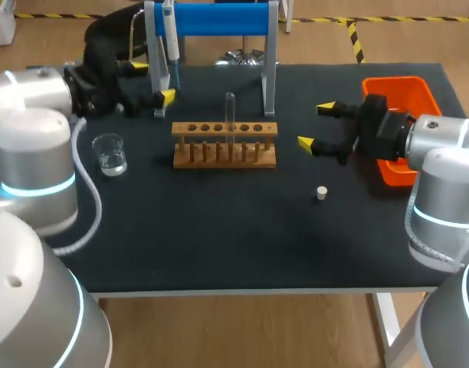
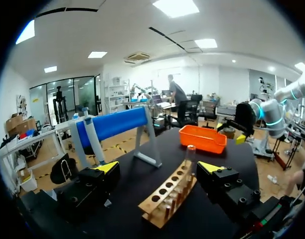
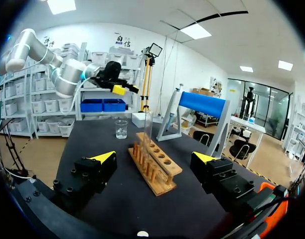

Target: Invert the test tube, pick up the pipette, mount the tip to pipette, aspirate from beaker and dispense into the tube, eject the tip, return the pipette, and cap with the stopper.

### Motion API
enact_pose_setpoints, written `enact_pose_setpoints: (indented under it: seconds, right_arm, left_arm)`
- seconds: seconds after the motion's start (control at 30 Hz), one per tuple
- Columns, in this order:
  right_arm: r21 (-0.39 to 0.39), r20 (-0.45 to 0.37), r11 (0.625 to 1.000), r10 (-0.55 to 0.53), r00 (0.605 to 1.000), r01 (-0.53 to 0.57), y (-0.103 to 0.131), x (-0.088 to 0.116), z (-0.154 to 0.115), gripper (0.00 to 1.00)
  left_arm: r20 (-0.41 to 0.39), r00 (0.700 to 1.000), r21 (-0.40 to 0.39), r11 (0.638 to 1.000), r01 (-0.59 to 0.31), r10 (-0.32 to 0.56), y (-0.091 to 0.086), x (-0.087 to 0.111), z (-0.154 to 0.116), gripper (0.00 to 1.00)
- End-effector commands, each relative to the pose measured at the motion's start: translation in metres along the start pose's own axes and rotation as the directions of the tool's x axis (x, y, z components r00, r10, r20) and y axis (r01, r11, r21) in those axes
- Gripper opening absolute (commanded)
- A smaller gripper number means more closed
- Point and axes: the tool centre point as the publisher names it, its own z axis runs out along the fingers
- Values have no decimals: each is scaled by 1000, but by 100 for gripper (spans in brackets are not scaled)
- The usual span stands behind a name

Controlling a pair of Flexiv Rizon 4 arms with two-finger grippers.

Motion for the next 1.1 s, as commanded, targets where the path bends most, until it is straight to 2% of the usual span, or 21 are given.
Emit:
enact_pose_setpoints:
  seconds: [0.03, 0.2, 0.4, 1.1]
  right_arm:
    - [-1, 4, 1000, -1, 1000, 1, -1, 1, 0, 100]
    - [-1, 4, 1000, -1, 1000, 1, -1, 1, 0, 100]
    - [-1, 4, 1000, -1, 1000, 1, -1, 1, 0, 100]
    - [-1, 4, 1000, -1, 1000, 1, -1, 1, 0, 100]
  left_arm:
    - [11, 1000, 84, 996, 0, -1, 15, 35, -11, 100]
    - [-4, 1000, 103, 995, -9, 9, 25, 56, -10, 100]
    - [-40, 998, 89, 995, -37, 40, 32, 66, -8, 100]
    - [-40, 998, 89, 995, -37, 40, 32, 66, -8, 100]
